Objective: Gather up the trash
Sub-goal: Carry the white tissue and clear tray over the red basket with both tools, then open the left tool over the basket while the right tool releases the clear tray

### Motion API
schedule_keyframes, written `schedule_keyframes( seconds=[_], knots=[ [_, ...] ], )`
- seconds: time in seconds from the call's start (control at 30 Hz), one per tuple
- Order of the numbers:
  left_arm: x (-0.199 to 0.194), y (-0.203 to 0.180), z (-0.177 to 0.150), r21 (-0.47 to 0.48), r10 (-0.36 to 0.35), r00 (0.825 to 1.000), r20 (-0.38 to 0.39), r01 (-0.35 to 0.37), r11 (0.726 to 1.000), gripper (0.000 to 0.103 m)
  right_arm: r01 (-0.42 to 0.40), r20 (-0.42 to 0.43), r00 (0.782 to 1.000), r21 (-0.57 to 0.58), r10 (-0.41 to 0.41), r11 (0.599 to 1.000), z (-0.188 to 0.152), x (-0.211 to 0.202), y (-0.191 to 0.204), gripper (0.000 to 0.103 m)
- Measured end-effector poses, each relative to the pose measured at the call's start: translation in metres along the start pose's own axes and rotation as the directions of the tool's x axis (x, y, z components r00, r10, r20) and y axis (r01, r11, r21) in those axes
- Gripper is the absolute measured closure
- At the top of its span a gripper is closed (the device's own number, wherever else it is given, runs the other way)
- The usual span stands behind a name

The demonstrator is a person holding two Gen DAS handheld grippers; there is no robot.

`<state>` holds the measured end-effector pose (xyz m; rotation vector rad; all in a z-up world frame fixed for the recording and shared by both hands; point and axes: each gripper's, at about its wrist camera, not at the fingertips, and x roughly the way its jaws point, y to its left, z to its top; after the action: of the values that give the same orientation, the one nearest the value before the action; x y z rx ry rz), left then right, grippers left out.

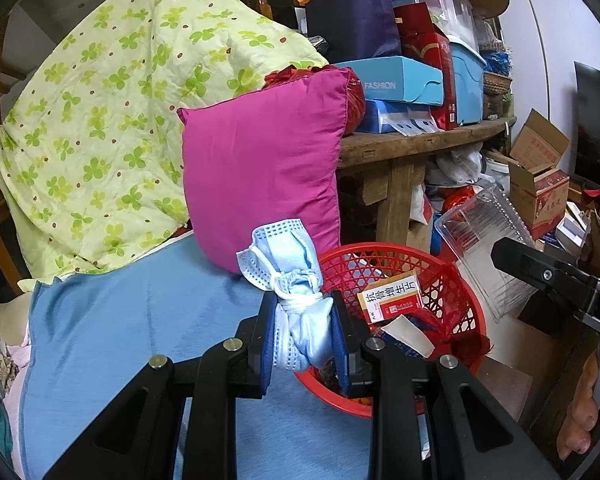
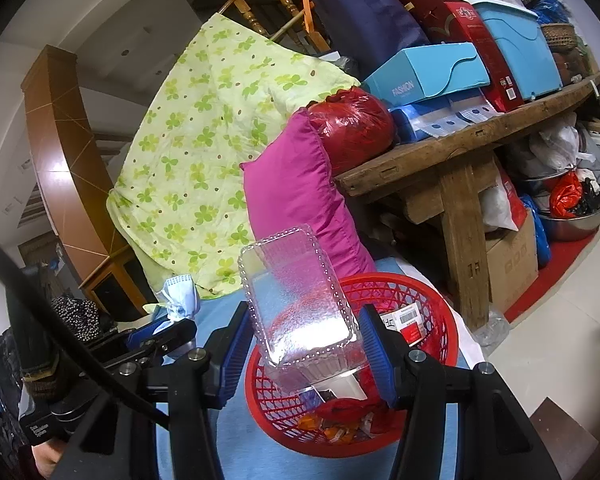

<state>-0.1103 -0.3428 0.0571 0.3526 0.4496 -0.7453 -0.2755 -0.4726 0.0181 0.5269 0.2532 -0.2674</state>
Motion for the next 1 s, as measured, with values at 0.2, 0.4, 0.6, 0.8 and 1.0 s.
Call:
schedule_keyframes(
  seconds=[0.2, 0.4, 0.6, 0.8, 1.0],
  knots=[
    [0.004, 0.001, -0.001, -0.004, -0.021, 1.0, 0.007, 0.021, 1.0, 0.076, 0.01, 0.0, 1.0, 0.006, -0.01, 1.0, 0.003, 0.005, -0.005, 0.046],
    [0.014, 0.005, -0.003, -0.028, -0.074, 0.997, 0.003, 0.074, 0.997, 0.076, 0.019, -0.004, 1.0, 0.014, -0.019, 1.0, 0.006, 0.012, -0.009, 0.046],
    [0.024, 0.006, -0.005, -0.042, -0.138, 0.99, 0.011, 0.138, 0.99, 0.076, 0.017, 0.0, 1.0, 0.044, -0.017, 0.999, 0.01, 0.024, -0.015, 0.045],
    [0.037, 0.002, -0.005, -0.034, -0.199, 0.979, 0.034, 0.2, 0.979, 0.073, 0.018, 0.007, 1.0, 0.08, -0.018, 0.997, 0.014, 0.039, -0.023, 0.044],
    [0.053, -0.007, -0.005, 0.017, -0.233, 0.971, 0.045, 0.232, 0.972, 0.035, -0.002, 0.008, 1.0, 0.191, 0.0, 0.982, 0.012, 0.061, -0.045, 0.04]
  ],
)
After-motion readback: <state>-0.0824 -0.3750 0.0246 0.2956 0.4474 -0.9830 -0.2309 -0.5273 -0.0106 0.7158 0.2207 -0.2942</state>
